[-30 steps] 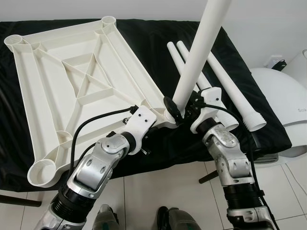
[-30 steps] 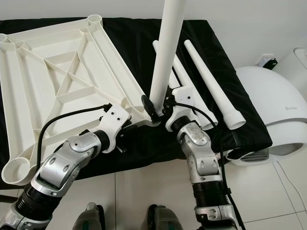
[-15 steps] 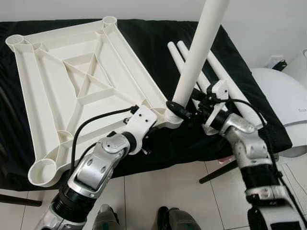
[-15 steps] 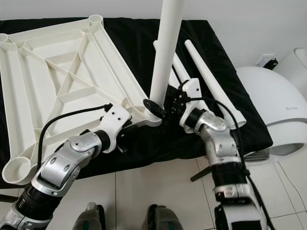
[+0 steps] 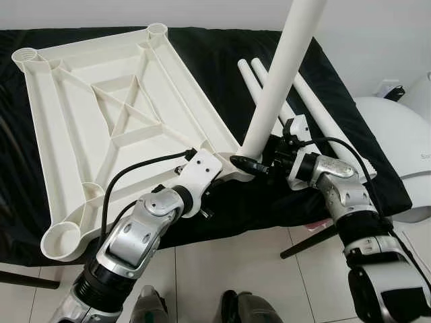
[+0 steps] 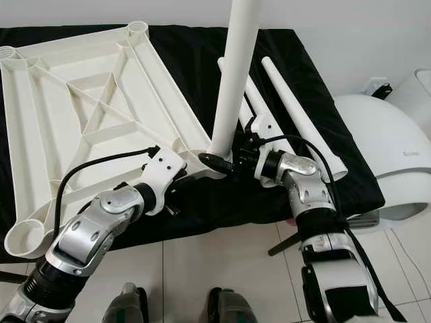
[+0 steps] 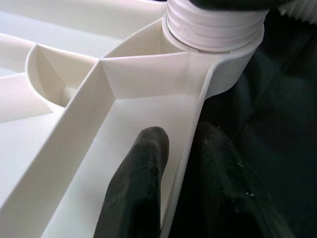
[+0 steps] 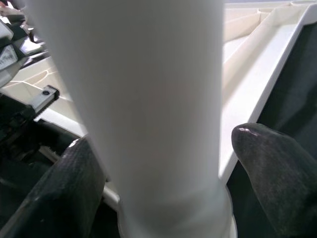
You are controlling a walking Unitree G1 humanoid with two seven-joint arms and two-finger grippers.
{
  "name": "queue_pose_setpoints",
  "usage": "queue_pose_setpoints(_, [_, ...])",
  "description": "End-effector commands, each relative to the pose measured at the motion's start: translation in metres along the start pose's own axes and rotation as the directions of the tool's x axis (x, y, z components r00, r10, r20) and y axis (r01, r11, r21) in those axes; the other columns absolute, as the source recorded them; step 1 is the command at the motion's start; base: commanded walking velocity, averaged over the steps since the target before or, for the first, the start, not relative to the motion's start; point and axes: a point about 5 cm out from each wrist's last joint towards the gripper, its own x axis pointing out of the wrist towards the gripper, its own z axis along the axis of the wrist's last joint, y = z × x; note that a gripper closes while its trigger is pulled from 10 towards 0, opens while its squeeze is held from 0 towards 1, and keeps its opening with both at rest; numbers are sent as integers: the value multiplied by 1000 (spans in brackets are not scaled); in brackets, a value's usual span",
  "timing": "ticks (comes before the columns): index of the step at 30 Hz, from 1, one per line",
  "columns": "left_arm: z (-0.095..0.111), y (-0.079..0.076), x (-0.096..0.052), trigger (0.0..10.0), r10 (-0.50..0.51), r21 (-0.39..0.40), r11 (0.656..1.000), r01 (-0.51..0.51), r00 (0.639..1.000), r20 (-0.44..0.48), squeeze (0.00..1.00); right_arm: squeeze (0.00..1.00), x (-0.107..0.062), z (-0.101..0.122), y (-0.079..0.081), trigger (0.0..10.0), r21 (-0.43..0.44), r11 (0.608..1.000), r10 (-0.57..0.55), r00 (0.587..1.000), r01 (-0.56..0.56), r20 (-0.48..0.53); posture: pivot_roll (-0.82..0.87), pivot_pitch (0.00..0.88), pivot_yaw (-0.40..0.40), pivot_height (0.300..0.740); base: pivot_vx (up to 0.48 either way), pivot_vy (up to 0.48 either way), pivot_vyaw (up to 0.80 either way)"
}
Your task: Building children table
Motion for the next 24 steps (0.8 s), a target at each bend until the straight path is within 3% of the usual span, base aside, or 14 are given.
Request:
queue_pose_setpoints(1, [8, -7, 2, 10000, -52, 20, 998, 51, 998, 38, 0, 0, 0, -2, -2, 10000, -16, 1000, 20, 1000, -21, -23, 72, 140, -58, 740, 0, 0, 0])
queue_pose_setpoints(11, [8, -8, 2, 10000, -54, 23, 998, 54, 998, 37, 0, 0, 4, 4, -12, 10000, -56, 998, 30, 999, -32, -22, 74, 138, -57, 740, 0, 0, 0])
queue_pose_setpoints(12, [8, -9, 2, 10000, -55, 23, 998, 55, 998, 37, 0, 0, 4, 6, -13, 7490, -59, 998, 31, 999, -32, -19, 73, 142, -57, 740, 0, 0, 0])
queue_pose_setpoints(13, [8, -9, 2, 10000, -55, 23, 998, 55, 998, 37, 0, 0, 4, 6, -13, 7490, -59, 998, 31, 999, -32, -19, 73, 142, -57, 740, 0, 0, 0])
queue_pose_setpoints(14, [8, -9, 2, 10000, -56, 23, 998, 55, 998, 37, 0, 0, 3, 7, -14, 4784, -63, 998, 31, 999, -32, -17, 73, 142, -57, 740, 0, 0, 0])
queue_pose_setpoints(15, [8, -9, 2, 10000, -56, 23, 998, 55, 998, 37, 0, 0, 3, 7, -14, 4784, -63, 998, 31, 999, -32, -17, 73, 142, -57, 740, 0, 0, 0])
queue_pose_setpoints(16, [8, -9, 1, 10000, -56, 22, 998, 55, 998, 37, 0, 0, 3, 8, -15, 1255, -65, 997, 33, 999, -34, -15, 71, 143, -56, 740, 0, 0, 0])
queue_pose_setpoints(17, [8, -9, 1, 10000, -56, 22, 998, 55, 998, 37, 0, 0, 3, 8, -15, 1255, -65, 997, 33, 999, -34, -15, 71, 143, -56, 740, 0, 0, 0])
queue_pose_setpoints(18, [8, -9, 1, 10000, -56, 22, 998, 55, 998, 37, 0, 0, 2, 8, -16, 0, -65, 997, 39, 999, -40, -15, 69, 146, -57, 740, 0, 0, 0])
queue_pose_setpoints(24, [8, -8, 2, 10000, -53, 19, 998, 53, 998, 38, 0, 0, -3, 5, -15, 0, -37, 998, 50, 999, -50, -8, 62, 153, -59, 740, 0, 0, 0])
